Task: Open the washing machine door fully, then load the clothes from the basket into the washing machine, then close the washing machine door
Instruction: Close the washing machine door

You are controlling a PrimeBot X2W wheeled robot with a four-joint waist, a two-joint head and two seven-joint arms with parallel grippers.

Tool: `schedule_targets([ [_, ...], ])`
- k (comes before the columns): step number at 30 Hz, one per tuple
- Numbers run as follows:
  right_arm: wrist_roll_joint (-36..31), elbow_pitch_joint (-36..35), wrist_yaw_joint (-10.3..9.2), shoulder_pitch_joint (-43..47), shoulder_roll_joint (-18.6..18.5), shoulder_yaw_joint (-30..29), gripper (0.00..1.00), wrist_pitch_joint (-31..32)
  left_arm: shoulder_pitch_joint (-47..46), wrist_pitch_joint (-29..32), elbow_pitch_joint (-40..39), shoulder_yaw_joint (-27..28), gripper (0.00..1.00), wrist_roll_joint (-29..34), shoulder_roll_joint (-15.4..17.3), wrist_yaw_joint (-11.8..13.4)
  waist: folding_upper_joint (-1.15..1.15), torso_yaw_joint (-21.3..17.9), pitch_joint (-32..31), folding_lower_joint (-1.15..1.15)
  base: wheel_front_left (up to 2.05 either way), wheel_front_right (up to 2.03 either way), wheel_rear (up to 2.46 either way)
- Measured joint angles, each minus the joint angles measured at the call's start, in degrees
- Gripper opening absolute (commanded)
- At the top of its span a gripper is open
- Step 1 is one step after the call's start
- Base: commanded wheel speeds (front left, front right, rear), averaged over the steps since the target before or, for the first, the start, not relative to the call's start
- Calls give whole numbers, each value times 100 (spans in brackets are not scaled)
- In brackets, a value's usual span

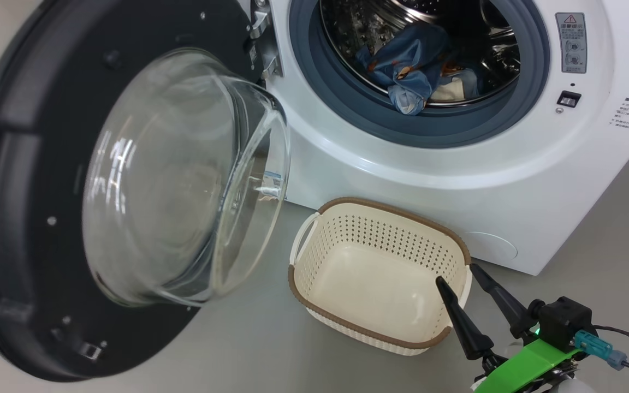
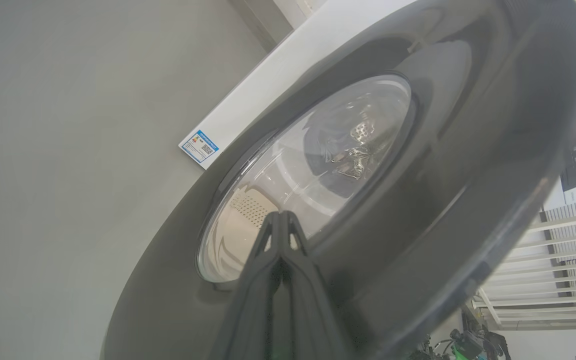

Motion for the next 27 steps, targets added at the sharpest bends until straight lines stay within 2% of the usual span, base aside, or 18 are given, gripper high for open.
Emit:
schedule_targets([
  [6,0,-30,0,52,33,-123,100,0,66,519,-896,-58,0,-212,-42,0,0,-58,-48,0,0,0,0],
  [16,-1,-82,0,75,164,-223,100,0,133,1065,-1938,-193,0,-257,-445,0,0,-356,-68,0,0,0,0],
  [27,-24,-178,0,68,263,-455,100,0,-294,1293,-2202,-560,0,-124,-958,0,0,-872,45,0,0,0,0],
])
